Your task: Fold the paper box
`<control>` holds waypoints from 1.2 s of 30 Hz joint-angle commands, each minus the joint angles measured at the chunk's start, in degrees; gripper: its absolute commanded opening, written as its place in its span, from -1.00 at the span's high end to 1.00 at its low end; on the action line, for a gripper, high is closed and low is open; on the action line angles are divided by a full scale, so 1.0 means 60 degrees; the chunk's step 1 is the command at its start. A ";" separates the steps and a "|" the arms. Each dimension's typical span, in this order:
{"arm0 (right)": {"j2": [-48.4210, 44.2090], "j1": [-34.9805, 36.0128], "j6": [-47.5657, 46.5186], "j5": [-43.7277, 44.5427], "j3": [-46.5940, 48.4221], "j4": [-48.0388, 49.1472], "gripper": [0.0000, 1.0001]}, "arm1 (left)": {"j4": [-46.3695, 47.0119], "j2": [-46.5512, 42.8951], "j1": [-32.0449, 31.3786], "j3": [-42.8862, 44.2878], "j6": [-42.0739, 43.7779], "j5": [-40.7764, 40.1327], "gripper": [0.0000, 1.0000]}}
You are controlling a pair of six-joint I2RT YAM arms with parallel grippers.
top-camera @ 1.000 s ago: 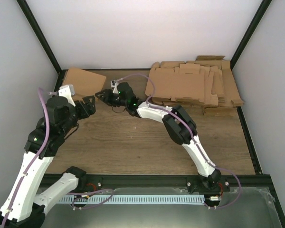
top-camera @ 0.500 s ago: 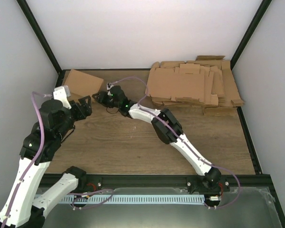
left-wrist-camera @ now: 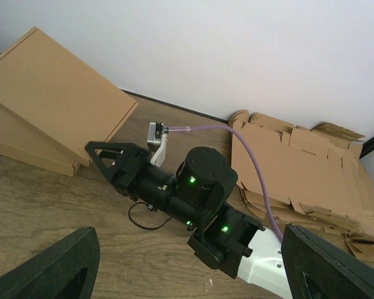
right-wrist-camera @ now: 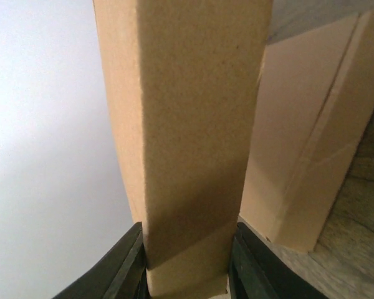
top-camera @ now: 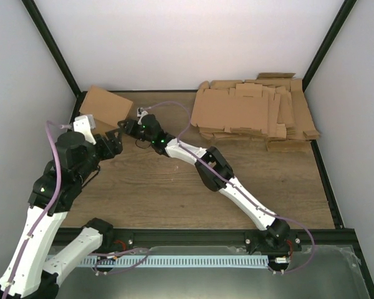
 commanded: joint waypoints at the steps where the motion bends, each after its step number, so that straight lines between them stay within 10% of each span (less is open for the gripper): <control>1: 0.0492 0.0067 -0.0367 0.0440 0.1036 0.0861 0.37 | 0.0210 -0.0088 0.0043 -0.0112 0.0085 0.0148 -0.65; 6: 0.0885 0.0078 -0.0294 0.0430 0.1394 0.1255 0.17 | 0.0221 -0.0070 0.0047 -0.0099 0.0099 0.0173 -0.65; 8: 0.0972 0.0086 -0.0434 0.0363 0.1473 0.1478 -0.67 | 0.0226 -0.0055 0.0039 -0.0123 0.0121 0.0176 -0.65; 10: 0.0953 0.0086 -0.0539 0.0385 0.1587 0.1272 -0.99 | 0.0227 -0.0039 0.0044 -0.0140 0.0114 0.0200 -0.66; 24: -0.0436 0.0167 -0.0611 -0.0322 0.0259 -0.0993 -0.99 | 0.0320 0.0068 0.0040 -0.0361 -0.0045 0.0196 -0.66; 36: -0.7276 0.1138 -0.2131 0.0391 -0.8449 0.1252 -1.00 | 0.0343 0.1252 0.0478 0.0348 -0.0274 -0.1851 -0.96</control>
